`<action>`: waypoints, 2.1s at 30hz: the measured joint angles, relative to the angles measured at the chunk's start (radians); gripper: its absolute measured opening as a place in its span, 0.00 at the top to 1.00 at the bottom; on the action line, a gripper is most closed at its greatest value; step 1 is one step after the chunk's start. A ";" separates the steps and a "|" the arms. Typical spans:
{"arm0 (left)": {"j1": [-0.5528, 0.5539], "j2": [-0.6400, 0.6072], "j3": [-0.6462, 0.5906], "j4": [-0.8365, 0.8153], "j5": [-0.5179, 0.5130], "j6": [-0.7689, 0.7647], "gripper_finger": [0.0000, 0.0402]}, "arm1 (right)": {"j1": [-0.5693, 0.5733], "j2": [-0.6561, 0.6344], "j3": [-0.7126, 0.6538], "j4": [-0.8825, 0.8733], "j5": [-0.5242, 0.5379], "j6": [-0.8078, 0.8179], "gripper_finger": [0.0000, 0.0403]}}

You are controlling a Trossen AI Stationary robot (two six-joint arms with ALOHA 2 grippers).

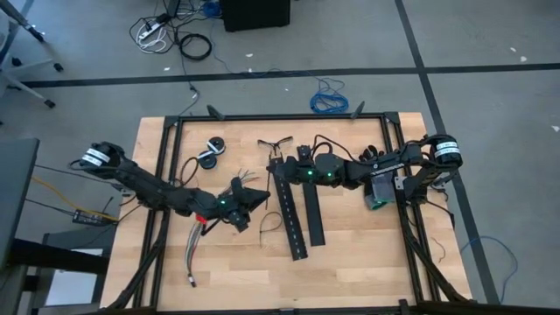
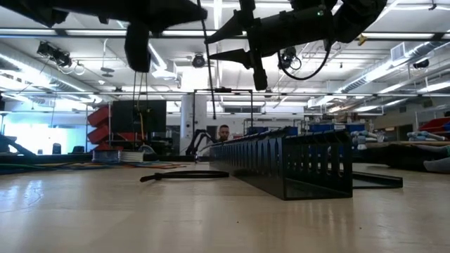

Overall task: Ziptie cables
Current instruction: Wrap the black zip tie on the cable

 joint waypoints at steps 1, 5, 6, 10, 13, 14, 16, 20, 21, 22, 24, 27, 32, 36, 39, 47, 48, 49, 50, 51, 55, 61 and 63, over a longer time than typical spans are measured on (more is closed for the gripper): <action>0.003 0.014 0.000 0.005 -0.007 0.012 1.00 | 0.000 0.000 0.000 -0.001 -0.001 -0.010 0.69; 0.006 0.061 0.000 0.016 -0.096 0.063 1.00 | -0.001 0.000 0.000 0.001 -0.004 -0.021 0.69; 0.005 0.071 0.000 0.018 -0.126 0.079 1.00 | -0.003 0.000 0.000 0.003 -0.005 -0.022 0.69; 0.004 0.104 0.000 0.020 -0.190 0.147 1.00 | -0.015 0.000 0.000 -0.005 -0.017 -0.026 0.69; 0.004 0.127 0.000 0.022 -0.218 0.206 1.00 | -0.028 0.000 -0.001 -0.044 -0.034 -0.026 0.70; 0.004 0.134 0.000 0.022 -0.225 0.226 1.00 | -0.033 0.000 -0.001 -0.049 -0.053 -0.025 0.70; 0.004 0.146 0.000 0.029 -0.233 0.258 1.00 | -0.042 0.000 -0.001 -0.076 -0.086 -0.018 0.70; 0.004 0.178 0.000 0.105 -0.236 0.333 1.00 | -0.057 0.001 -0.001 -0.116 -0.118 -0.020 0.70; 0.004 0.189 0.000 0.132 -0.235 0.354 1.00 | -0.061 0.001 -0.001 -0.112 -0.132 -0.028 0.70; 0.004 0.199 0.000 0.157 -0.235 0.371 1.00 | -0.064 0.001 -0.001 -0.112 -0.143 -0.035 0.70; 0.004 0.217 0.000 0.201 -0.219 0.390 1.00 | -0.069 0.001 -0.001 -0.115 -0.156 -0.044 0.70; 0.004 0.234 0.000 0.220 -0.194 0.403 1.00 | -0.077 0.001 -0.001 -0.095 -0.177 -0.067 0.70; 0.005 0.242 0.000 0.233 -0.163 0.399 1.00 | -0.088 0.001 -0.001 -0.048 -0.210 -0.103 0.70; 0.005 0.242 0.008 0.232 -0.156 0.398 1.00 | -0.087 0.001 -0.001 -0.042 -0.211 -0.117 0.70; 0.005 0.243 0.030 0.232 -0.159 0.394 1.00 | -0.087 0.001 -0.001 -0.044 -0.218 -0.117 0.70; 0.004 0.243 0.069 0.171 -0.149 0.154 1.00 | -0.095 0.001 -0.001 0.000 -0.209 -0.238 0.71; 0.004 0.243 0.069 0.160 -0.149 0.119 1.00 | -0.098 0.001 -0.001 0.009 -0.208 -0.261 0.72; 0.002 0.243 0.069 0.151 -0.149 0.087 1.00 | -0.101 0.001 -0.001 0.016 -0.209 -0.283 0.72; 0.000 0.243 0.069 0.139 -0.149 0.058 1.00 | -0.105 0.001 -0.001 0.023 -0.211 -0.301 0.72; -0.001 0.243 0.069 0.131 -0.149 0.035 1.00 | -0.109 0.001 -0.001 0.031 -0.214 -0.313 0.72; -0.003 0.243 0.069 0.128 -0.149 -0.035 1.00 | -0.118 0.000 -0.001 0.035 -0.222 -0.336 0.72; -0.003 0.243 0.069 0.126 -0.149 -0.156 1.00 | -0.127 0.000 -0.001 0.056 -0.228 -0.406 0.72; -0.003 0.243 0.069 0.126 -0.150 -0.204 1.00 | -0.132 0.000 -0.001 0.067 -0.228 -0.435 0.72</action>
